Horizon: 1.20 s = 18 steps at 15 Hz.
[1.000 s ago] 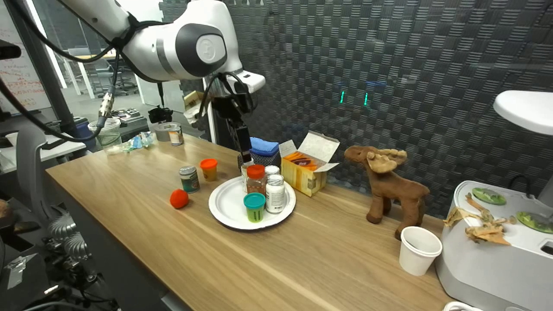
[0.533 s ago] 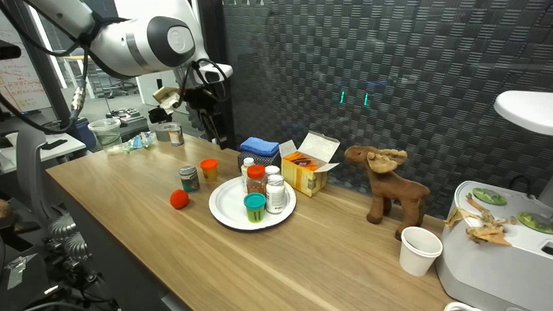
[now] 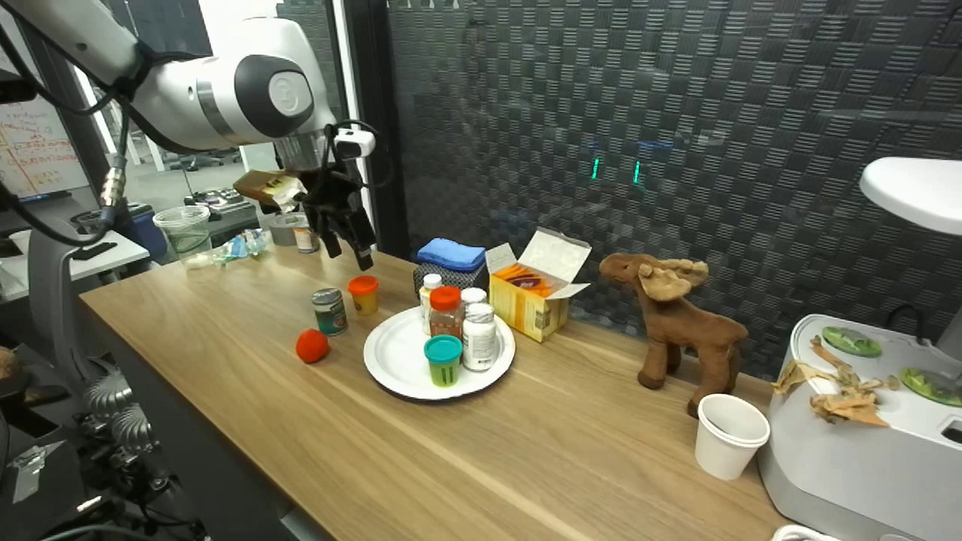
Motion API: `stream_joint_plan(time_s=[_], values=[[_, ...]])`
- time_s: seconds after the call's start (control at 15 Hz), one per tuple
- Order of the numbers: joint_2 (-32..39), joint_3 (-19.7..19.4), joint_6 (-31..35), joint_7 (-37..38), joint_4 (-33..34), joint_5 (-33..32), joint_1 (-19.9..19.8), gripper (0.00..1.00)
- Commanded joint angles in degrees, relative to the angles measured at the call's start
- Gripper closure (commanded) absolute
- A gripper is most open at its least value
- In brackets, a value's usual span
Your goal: Pick up the objects from the countertop and put them on the white plate.
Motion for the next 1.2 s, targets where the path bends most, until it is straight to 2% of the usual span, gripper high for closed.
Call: stream_joint_plan(time_s=[0.0,0.27,0.6,0.73,1.0,1.13], values=[[1.08,0.53,3.46,-7.22,-0.44,0.91,-1.05,0.0],[3.17,1.11,4.48,-13.73,0.34,2.69,-2.15,0.0],[4.96,1.16,3.64,-18.19,1.47,4.43,-2.85,0.0],[5.28,1.25,3.48,-19.18,1.73,4.91,-2.97,0.26],[5.77,1.24,3.59,-19.97,2.11,5.42,-2.7,0.58],[5.61,1.13,3.5,-19.4,2.17,5.45,-2.49,0.71]])
